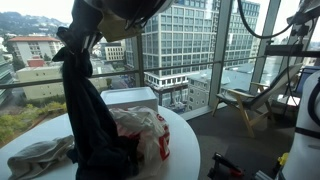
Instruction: Remove the shirts from the plastic bag.
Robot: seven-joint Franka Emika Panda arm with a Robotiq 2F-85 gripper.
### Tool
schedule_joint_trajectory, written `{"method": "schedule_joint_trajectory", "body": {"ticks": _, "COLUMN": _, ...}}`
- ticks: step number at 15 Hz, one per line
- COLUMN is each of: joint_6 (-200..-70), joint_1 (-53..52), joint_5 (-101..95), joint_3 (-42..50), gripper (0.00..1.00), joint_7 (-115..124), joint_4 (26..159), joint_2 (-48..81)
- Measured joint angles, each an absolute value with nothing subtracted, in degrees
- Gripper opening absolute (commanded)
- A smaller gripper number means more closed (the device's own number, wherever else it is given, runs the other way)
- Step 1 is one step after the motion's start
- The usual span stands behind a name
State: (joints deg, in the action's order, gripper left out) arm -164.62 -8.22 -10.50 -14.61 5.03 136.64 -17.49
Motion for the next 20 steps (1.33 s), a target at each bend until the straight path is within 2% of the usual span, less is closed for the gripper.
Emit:
{"method": "schedule_joint_trajectory", "body": {"ticks": 5, "joint_6": -171.0, "joint_1": -7.8, "joint_5": -12.6, "joint_3": -21.4, "gripper": 0.02, "joint_7": 10.4, "joint_4": 135.7, "joint_2": -13.0}}
{"method": "schedule_joint_trajectory", "body": {"ticks": 11, "joint_6": -173.8, "joint_1": -3.9, "joint_5": -24.9, "joint_3": -31.9, "gripper": 0.02, "joint_7": 22.6, "joint_4": 131.9, "joint_2": -7.4}}
{"method": "schedule_joint_trajectory", "body": {"ticks": 20, "joint_6": -172.8, "joint_1": 0.7, "joint_5": -47.7, "joint_3": -37.9, "gripper": 0.02, "joint_7": 44.6, "joint_4": 122.9, "joint_2": -2.8}}
